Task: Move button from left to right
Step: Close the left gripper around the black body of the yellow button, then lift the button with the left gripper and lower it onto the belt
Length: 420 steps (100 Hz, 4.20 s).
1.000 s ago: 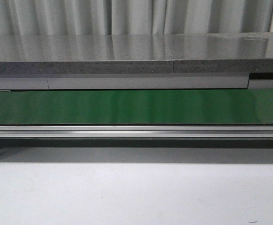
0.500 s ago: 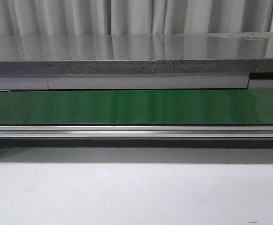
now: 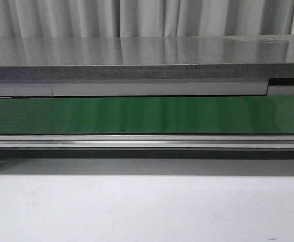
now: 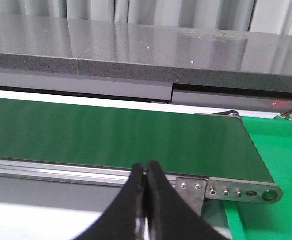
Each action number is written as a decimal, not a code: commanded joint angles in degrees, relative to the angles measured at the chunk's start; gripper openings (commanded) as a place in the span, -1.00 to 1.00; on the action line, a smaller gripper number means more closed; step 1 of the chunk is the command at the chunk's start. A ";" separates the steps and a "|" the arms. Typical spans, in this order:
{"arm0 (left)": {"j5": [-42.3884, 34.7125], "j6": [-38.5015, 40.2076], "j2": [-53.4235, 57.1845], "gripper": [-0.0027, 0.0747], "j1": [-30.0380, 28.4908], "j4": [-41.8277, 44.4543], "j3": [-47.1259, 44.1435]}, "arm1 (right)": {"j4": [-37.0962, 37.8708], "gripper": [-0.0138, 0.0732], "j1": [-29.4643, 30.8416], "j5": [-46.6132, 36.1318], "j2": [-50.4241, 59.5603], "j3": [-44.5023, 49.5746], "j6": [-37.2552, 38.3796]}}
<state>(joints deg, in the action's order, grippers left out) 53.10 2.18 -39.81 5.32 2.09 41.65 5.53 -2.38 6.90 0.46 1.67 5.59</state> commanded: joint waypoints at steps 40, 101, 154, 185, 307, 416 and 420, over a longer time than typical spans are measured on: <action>-4.55 3.46 -3.35 0.78 -0.05 4.20 2.83 | 0.10 -0.84 -0.10 -4.31 1.02 0.05 -0.05; -17.40 4.25 -32.40 0.78 -22.87 5.77 14.29 | 0.10 -0.84 -0.10 -4.31 1.02 0.05 -0.05; -20.39 4.25 -58.28 0.78 -23.63 4.65 22.24 | 0.10 -0.84 -0.10 -4.31 1.02 0.05 -0.05; -20.69 4.14 -59.79 0.78 -23.52 4.35 22.46 | 0.10 -0.84 -0.10 -4.31 1.02 0.05 -0.05; -20.27 -1.45 -63.44 -0.92 -23.52 -1.21 22.60 | 0.10 -0.84 -0.10 -4.31 1.02 0.05 -0.05; -13.92 -11.88 -55.62 -0.91 -6.65 -10.29 28.86 | 0.10 -0.84 -0.10 -4.31 1.02 0.05 -0.05; -13.82 -11.95 -56.02 -0.89 -6.40 -10.29 28.86 | 0.10 -0.84 -0.10 -4.31 1.02 0.05 -0.05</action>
<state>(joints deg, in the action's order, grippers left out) 40.90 -9.72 -97.46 -2.10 -7.18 68.61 5.53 -2.38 6.90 0.46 1.67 5.59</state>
